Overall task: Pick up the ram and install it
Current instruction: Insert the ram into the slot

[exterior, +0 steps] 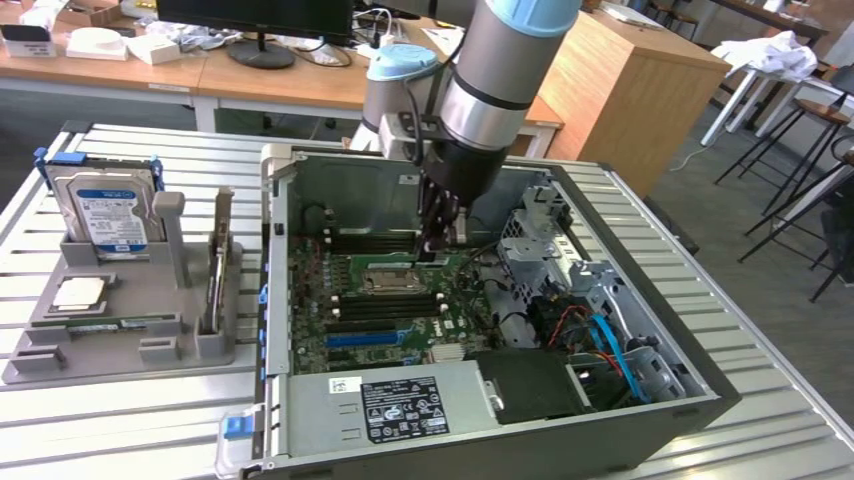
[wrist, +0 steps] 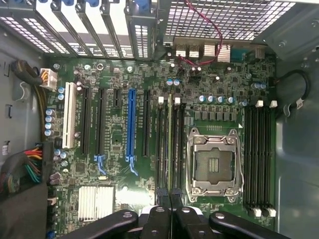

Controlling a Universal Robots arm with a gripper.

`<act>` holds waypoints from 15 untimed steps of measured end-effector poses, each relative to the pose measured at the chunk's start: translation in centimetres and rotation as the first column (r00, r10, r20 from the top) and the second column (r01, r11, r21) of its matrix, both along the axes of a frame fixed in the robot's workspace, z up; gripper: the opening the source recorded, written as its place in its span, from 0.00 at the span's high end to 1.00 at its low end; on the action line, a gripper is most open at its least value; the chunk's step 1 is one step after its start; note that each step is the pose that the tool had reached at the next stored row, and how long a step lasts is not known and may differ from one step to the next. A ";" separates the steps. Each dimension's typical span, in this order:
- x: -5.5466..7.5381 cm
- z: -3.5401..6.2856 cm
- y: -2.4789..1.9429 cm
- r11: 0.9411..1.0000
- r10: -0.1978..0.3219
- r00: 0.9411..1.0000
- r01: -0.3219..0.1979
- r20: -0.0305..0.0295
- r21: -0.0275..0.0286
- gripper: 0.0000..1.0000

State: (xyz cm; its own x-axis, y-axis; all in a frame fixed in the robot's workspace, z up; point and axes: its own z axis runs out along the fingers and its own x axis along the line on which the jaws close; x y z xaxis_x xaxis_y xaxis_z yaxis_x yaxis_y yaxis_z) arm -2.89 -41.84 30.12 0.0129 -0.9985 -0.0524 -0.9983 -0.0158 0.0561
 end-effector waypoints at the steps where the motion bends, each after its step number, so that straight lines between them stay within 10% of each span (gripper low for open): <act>1: 0.0 -0.09 0.00 1.000 0.000 1.000 0.000 0.000 0.000 0.89; 15: 0.0 -0.91 0.00 1.000 -0.002 1.000 0.002 0.000 0.000 0.89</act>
State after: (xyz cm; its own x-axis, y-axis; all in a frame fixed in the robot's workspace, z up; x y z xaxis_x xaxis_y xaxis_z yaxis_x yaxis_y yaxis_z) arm -2.89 -41.84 29.21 0.0108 -0.9986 -0.0521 -0.9983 -0.0137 0.0562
